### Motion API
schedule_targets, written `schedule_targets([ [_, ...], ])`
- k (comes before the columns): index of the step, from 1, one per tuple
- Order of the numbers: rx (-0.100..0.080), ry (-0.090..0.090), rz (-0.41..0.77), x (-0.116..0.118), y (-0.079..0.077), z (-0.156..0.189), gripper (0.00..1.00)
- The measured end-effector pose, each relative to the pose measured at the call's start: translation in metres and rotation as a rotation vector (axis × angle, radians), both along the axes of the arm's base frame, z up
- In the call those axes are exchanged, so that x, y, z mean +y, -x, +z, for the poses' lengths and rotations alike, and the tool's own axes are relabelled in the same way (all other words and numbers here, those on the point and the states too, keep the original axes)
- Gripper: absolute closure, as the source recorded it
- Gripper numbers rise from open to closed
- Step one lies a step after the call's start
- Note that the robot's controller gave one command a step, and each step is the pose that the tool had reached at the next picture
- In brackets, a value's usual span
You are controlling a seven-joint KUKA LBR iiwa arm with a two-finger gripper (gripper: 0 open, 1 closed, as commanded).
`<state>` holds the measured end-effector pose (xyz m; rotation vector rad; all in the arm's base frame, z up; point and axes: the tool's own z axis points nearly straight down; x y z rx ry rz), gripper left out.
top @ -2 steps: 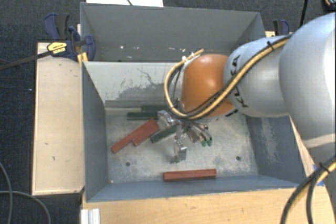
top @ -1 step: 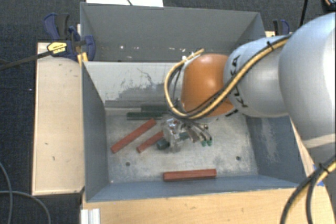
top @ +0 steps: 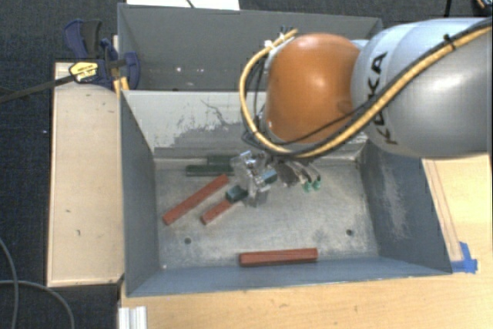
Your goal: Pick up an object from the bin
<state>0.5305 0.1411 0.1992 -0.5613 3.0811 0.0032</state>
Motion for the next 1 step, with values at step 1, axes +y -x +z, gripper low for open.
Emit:
schedule_targets([
  [1, 0.000, 0.003, 0.401, 0.0551, -0.0173, 0.0635, 1.00],
])
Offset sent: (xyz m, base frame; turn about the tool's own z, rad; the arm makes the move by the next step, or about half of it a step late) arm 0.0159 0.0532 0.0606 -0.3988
